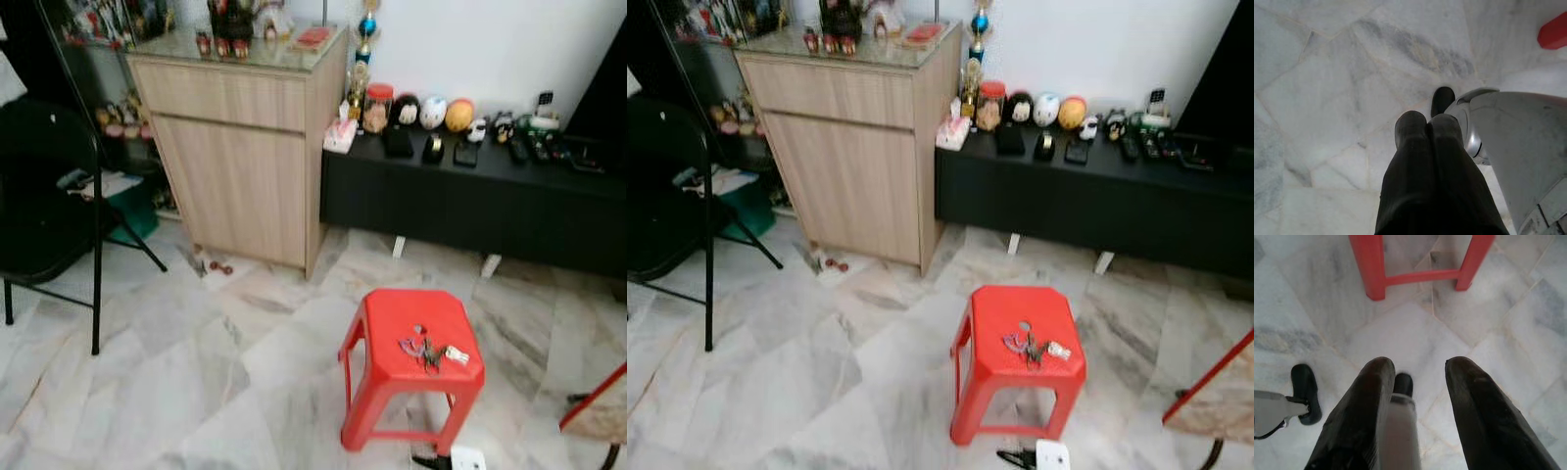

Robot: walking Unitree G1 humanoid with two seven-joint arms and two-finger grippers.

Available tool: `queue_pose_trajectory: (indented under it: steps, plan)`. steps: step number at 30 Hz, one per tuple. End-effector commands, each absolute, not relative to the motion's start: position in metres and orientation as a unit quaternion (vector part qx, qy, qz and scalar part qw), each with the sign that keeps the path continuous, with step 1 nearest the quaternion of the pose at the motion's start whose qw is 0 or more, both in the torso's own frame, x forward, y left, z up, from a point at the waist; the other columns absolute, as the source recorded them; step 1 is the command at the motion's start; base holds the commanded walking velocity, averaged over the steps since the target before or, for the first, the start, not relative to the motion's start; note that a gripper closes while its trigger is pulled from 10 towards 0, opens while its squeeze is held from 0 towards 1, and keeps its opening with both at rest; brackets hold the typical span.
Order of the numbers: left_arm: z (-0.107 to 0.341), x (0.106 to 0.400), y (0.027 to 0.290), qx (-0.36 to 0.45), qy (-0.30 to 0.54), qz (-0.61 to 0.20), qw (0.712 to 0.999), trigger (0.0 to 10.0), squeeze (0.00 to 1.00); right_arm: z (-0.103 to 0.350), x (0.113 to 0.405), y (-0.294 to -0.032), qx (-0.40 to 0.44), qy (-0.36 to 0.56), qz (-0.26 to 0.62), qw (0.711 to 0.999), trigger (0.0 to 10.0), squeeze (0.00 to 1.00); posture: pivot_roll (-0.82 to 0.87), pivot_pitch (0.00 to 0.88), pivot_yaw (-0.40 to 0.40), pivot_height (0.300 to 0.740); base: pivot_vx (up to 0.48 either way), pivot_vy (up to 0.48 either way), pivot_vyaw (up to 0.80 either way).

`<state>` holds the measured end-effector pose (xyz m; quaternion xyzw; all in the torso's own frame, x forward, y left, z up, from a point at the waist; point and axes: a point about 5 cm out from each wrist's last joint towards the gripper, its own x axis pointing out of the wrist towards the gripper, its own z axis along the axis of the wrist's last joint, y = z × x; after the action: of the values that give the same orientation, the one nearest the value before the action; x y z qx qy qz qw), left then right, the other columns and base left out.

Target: Hang keys on a hook

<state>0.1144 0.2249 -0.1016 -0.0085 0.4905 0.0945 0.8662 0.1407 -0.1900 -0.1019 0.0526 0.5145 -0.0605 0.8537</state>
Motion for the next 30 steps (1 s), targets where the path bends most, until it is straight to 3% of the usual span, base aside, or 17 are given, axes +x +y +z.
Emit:
queue_pose_trajectory:
  steps: [1, 5, 13, 26, 30]
  plan:
    - [-0.105, 0.111, 0.216, -0.019, 0.499, 0.084, 0.862, 10.0, 0.00, -0.100, 0.142, -0.199, 0.056, 0.507, -0.075, 0.857, 10.0, 0.00, 0.19, 0.000, -0.063, 0.740, 0.255, 0.000, 0.00]
    - [-0.104, 0.112, 0.216, -0.018, 0.498, 0.084, 0.863, 10.0, 0.00, -0.096, 0.138, -0.226, 0.055, 0.499, -0.097, 0.859, 10.0, 0.00, 0.19, 0.000, -0.062, 0.740, 0.262, 0.000, 0.00]
    - [-0.104, 0.112, 0.217, -0.018, 0.498, 0.083, 0.863, 10.0, 0.00, -0.095, 0.136, -0.235, 0.044, 0.504, -0.097, 0.857, 10.0, 0.00, 0.19, 0.000, -0.061, 0.740, 0.273, 0.000, -0.49]
    - [-0.104, 0.113, 0.216, -0.019, 0.497, 0.082, 0.863, 10.0, 0.00, -0.097, 0.157, -0.183, 0.055, 0.493, -0.063, 0.866, 10.0, 0.00, 0.19, 0.000, -0.064, 0.740, 0.273, 0.000, 0.00]
    - [-0.104, 0.112, 0.216, -0.019, 0.497, 0.083, 0.863, 10.0, 0.00, -0.097, 0.156, -0.178, 0.047, 0.493, -0.054, 0.867, 10.0, 0.00, 0.19, 0.000, -0.066, 0.740, 0.273, 0.000, 0.00]
